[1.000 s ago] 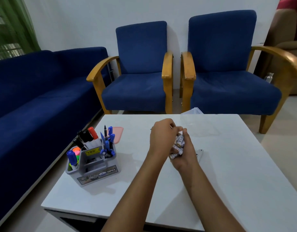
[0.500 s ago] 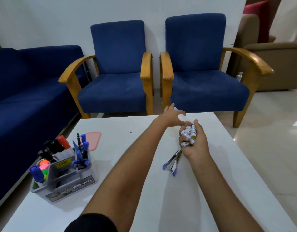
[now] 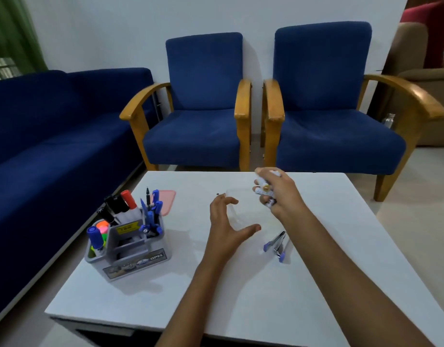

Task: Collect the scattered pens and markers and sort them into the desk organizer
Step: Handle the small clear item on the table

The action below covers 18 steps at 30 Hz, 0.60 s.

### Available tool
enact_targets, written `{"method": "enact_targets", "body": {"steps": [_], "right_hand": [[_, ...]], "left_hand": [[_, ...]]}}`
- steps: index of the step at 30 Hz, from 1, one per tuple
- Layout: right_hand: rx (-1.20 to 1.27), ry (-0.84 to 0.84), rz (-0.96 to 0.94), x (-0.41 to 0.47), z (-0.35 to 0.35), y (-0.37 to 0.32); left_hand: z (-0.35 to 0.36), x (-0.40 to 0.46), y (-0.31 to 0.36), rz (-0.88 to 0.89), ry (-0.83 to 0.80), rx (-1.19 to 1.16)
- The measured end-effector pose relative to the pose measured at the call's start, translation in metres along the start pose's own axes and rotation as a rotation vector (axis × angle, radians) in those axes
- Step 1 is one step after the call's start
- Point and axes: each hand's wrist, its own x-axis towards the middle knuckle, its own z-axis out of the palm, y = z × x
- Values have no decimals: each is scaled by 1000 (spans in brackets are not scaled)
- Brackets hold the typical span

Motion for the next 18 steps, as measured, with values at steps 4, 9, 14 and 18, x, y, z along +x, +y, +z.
{"method": "enact_targets", "body": {"steps": [4, 9, 14, 18], "right_hand": [[-744, 18, -253, 1, 39, 22], [-1203, 96, -484, 2, 47, 31], [-1295, 108, -518, 1, 43, 39], [-1278, 69, -494, 7, 43, 40]], "left_hand": [[3, 4, -9, -202, -81, -77], [3, 3, -11, -162, -15, -38], [9, 7, -5, -111, -16, 103], [12, 14, -10, -128, -35, 174]]}}
